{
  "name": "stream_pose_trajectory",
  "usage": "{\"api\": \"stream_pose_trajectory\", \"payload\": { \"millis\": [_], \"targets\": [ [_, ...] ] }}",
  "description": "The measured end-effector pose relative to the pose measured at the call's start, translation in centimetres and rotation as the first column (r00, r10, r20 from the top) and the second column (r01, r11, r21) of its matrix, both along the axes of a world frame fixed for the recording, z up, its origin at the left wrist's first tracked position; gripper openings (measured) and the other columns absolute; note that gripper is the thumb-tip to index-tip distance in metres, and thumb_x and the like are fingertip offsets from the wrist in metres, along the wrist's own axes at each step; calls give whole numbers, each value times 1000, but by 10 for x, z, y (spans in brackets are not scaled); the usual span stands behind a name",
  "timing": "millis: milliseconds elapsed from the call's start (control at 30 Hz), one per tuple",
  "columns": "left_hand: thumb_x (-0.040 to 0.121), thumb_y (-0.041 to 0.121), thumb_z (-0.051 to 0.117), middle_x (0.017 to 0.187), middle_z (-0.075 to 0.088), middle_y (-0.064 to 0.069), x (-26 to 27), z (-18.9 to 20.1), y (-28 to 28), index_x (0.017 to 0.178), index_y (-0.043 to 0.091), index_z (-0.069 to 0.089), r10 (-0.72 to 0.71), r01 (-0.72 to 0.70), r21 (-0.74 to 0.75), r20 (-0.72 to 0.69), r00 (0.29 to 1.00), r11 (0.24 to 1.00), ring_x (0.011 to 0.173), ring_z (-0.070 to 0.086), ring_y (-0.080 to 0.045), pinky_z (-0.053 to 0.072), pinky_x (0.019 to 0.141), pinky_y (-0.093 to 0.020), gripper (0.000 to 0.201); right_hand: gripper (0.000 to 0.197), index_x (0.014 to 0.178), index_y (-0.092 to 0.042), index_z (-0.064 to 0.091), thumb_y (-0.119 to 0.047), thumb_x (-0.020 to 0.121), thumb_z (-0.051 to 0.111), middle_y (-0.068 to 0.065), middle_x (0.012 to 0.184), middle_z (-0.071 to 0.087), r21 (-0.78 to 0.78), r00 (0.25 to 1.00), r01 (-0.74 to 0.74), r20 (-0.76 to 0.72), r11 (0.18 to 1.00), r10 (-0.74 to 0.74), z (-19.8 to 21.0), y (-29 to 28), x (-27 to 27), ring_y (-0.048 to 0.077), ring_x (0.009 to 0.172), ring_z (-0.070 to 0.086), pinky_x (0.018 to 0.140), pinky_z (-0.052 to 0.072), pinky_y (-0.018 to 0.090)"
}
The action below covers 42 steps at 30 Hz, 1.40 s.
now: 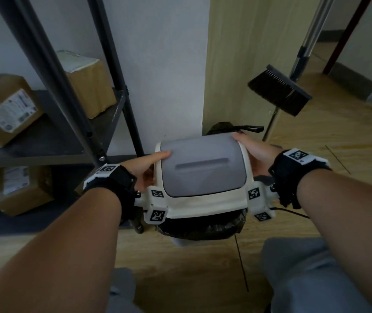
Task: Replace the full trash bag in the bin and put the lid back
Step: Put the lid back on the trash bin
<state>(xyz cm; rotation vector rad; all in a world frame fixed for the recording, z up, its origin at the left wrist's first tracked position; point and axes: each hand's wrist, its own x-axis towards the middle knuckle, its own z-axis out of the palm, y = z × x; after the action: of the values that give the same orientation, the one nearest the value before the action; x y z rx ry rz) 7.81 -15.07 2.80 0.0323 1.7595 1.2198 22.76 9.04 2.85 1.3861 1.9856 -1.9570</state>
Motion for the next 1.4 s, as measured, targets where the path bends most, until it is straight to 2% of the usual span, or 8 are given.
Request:
{"api": "stream_pose_trajectory", "payload": {
  "millis": [100,300,400,600,933,1000,1233,1400],
  "targets": [
    [83,47,64,84,68,-12,0,-9,-3,94,8,63,17,-17,-12,30,999,1000,78,64,-24,58,58,-28,40,72,116,-25,64,-70,59,64,9,111,72,-21,1000,-17,17,1000,17,-8,-9,2,31,105,67,96,50,49],
    [30,78,79,118,68,-18,-21,-52,-9,117,14,66,47,-39,-136,57,997,990,111,64,-39,43,102,-52,108,54,88,-18,67,-67,67,59,9,76,68,-45,999,21,50,999,-19,-35,-10,2,28,72,63,70,52,36],
    [41,69,80,106,70,-12,-4,-54,-8,100,12,69,102,-98,-132,26,994,986,103,65,-30,45,101,-48,82,43,84,-18,62,-60,78,54,7,67,62,-87,997,32,79,996,-25,-48,-12,4,25,63,56,57,45,31],
    [54,57,75,94,63,-7,-3,-53,-10,79,18,62,63,-58,-158,22,998,986,100,56,-25,37,108,-44,48,69,121,-14,65,-55,66,59,18,115,69,-118,995,76,69,990,-69,-73,-14,3,35,107,65,100,47,47],
    [74,42,72,64,73,-8,-8,-62,-14,85,11,66,103,-96,-80,92,990,992,82,64,-26,51,87,-38,33,40,93,-20,66,-55,75,61,6,81,66,-138,998,56,26,989,-53,-78,-11,3,26,80,61,83,50,40],
    [74,37,73,77,71,-10,-7,-64,-15,89,10,65,125,-119,-68,85,988,991,85,63,-26,52,80,-36,32,37,85,-20,65,-55,74,62,3,73,65,-129,998,57,37,990,-52,-78,-11,4,22,71,58,74,49,36],
    [75,33,73,87,66,-7,-7,-69,-16,97,12,64,154,-151,-46,73,985,987,84,61,-22,50,69,-32,31,61,107,-24,68,-63,60,68,4,110,69,-64,997,26,80,998,-21,-75,-16,4,24,103,62,100,47,47],
    [72,34,75,89,67,-8,-12,-71,-16,97,11,65,178,-176,-33,75,981,984,89,61,-24,51,80,-34,35,79,113,-29,68,-80,53,66,0,113,71,-51,998,36,44,998,-33,-72,-19,5,23,110,62,101,46,49]
  ]
}}
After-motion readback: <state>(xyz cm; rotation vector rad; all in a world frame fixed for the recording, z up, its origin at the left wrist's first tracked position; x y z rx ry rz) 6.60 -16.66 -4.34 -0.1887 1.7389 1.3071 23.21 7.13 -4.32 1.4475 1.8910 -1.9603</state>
